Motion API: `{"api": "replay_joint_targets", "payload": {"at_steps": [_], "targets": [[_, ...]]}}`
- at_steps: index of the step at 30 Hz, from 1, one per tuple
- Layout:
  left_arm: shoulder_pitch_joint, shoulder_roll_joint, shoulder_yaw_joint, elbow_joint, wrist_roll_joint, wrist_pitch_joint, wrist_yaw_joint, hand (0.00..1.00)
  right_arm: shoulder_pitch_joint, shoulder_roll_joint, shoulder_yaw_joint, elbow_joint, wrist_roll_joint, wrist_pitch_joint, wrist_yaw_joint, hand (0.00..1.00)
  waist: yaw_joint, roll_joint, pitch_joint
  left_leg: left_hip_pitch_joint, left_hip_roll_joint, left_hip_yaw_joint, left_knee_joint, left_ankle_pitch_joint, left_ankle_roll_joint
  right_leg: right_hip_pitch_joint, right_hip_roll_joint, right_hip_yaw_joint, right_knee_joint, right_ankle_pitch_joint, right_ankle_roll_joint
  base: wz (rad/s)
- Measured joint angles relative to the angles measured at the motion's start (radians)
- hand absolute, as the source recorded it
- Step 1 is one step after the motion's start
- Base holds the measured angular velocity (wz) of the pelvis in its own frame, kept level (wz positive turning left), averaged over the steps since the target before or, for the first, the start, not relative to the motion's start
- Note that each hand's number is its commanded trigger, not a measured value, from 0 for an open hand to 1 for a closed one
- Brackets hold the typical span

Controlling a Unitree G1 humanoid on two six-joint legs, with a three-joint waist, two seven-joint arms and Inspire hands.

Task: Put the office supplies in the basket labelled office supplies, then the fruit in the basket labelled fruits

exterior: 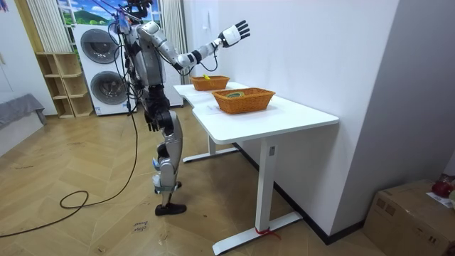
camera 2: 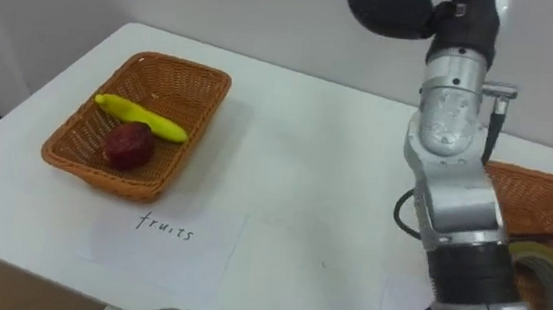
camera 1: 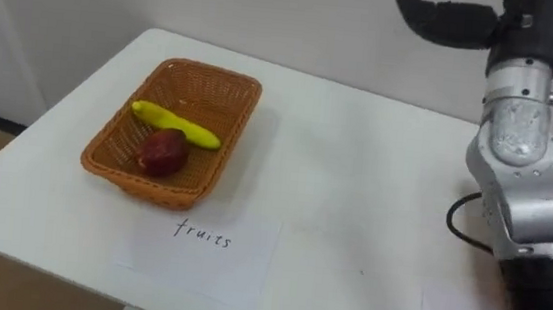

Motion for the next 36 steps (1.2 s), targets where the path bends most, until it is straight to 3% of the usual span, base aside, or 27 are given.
{"api": "replay_joint_targets", "payload": {"at_steps": [4, 7, 12, 14, 21, 26, 32, 36], "targets": [[-0.005, 0.003, 0.0, 0.002, 0.016, -0.005, 0.0, 0.0, 0.054, -0.024, -0.028, -0.044, 0.009, -0.012, 0.005, 0.0, -0.034, 0.005, 0.0032, 0.006, 0.007, 0.022, -0.003, -0.001, -0.001, -0.004, 0.007, 0.031, 0.0, 0.001, -0.002, -0.15], [-0.015, 0.005, 0.002, 0.023, 0.015, -0.034, 0.0, 0.0, 0.08, -0.045, -0.082, -0.066, 0.034, -0.012, 0.001, 0.0, -0.049, 0.004, 0.0026, 0.009, 0.016, 0.046, -0.008, -0.003, -0.003, -0.021, 0.013, 0.051, 0.001, 0.005, -0.008, -0.21], [-0.021, 0.005, 0.039, 0.054, 0.015, -0.044, -0.003, 0.0, 0.129, -0.056, -0.169, -0.128, 0.029, -0.033, -0.035, 0.0, -0.089, -0.006, -0.0035, 0.009, 0.03, 0.076, -0.013, -0.009, -0.011, -0.031, 0.022, 0.055, 0.0, 0.01, -0.014, -0.2], [-0.026, 0.007, 0.043, 0.053, 0.015, -0.045, -0.003, 0.0, 0.152, -0.078, -0.204, -0.158, 0.008, -0.036, -0.055, 0.0, -0.11, -0.008, -0.0073, 0.003, 0.033, 0.083, -0.013, -0.01, -0.012, -0.04, 0.025, 0.06, 0.0, 0.01, -0.015, -0.09], [-0.024, 0.027, 0.044, 0.053, 0.014, -0.061, -0.003, 0.0, 0.2, -0.114, -0.249, -0.216, 0.009, -0.044, -0.073, 0.0, -0.146, -0.011, -0.0081, 0.014, 0.05, 0.131, -0.016, -0.016, -0.019, -0.053, 0.039, 0.098, 0.002, 0.017, -0.023, -0.21], [-0.021, 0.029, 0.039, 0.071, 0.012, -0.073, 0.005, 0.0, 0.266, -0.115, -0.321, -0.216, 0.098, -0.046, -0.078, 0.0, -0.187, -0.007, -0.004, 0.017, 0.054, 0.135, -0.017, -0.023, -0.02, -0.049, 0.044, 0.107, 0.002, 0.018, -0.024, -0.04], [-0.002, 0.029, 0.05, 0.077, 0.014, -0.073, 0.006, 0.0, 0.372, -0.115, -0.457, -0.216, 0.282, -0.047, -0.123, 0.0, -0.208, 0.001, -0.0007, 0.017, 0.06, 0.152, -0.017, -0.026, -0.021, -0.058, 0.047, 0.112, -0.002, 0.018, -0.025, -0.07], [0.01, 0.028, 0.08, 0.076, 0.014, -0.072, 0.023, 0.0, 0.441, -0.114, -0.497, -0.213, 0.35, -0.05, -0.185, 0.0, -0.218, -0.001, 0.0013, 0.02, 0.065, 0.164, -0.017, -0.03, -0.027, -0.061, 0.056, 0.129, -0.004, 0.018, -0.026, -0.13]]}}
